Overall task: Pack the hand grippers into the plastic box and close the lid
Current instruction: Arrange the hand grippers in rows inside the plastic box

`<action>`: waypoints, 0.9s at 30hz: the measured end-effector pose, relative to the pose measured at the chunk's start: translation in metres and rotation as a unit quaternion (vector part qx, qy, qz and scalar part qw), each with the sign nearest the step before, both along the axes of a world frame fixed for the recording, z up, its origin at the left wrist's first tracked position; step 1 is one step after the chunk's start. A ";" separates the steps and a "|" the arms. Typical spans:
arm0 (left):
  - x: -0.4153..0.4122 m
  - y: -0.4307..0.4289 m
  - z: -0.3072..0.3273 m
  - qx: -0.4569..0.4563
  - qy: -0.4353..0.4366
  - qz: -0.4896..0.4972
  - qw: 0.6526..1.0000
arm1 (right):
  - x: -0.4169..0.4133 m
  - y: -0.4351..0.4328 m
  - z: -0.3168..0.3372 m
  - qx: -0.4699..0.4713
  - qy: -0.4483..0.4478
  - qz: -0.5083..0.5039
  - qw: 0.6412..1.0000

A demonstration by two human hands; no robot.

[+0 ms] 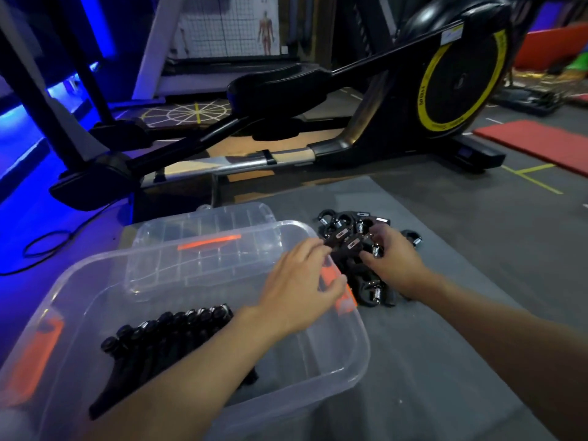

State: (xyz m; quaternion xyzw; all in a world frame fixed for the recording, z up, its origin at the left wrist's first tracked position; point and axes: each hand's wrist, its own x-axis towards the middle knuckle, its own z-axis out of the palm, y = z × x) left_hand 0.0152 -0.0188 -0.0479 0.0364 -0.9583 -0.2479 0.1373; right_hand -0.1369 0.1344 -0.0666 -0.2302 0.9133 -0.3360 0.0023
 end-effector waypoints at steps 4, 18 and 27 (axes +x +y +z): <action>0.001 -0.001 -0.010 0.012 0.014 0.016 1.000 | -0.037 0.000 -0.024 0.058 0.015 0.004 0.998; 0.001 0.003 -0.013 0.091 0.036 0.018 0.995 | -0.077 -0.024 -0.048 0.075 0.047 0.121 0.989; 0.004 0.004 -0.012 0.108 0.019 0.025 0.994 | -0.051 0.005 -0.022 0.044 0.011 0.059 0.997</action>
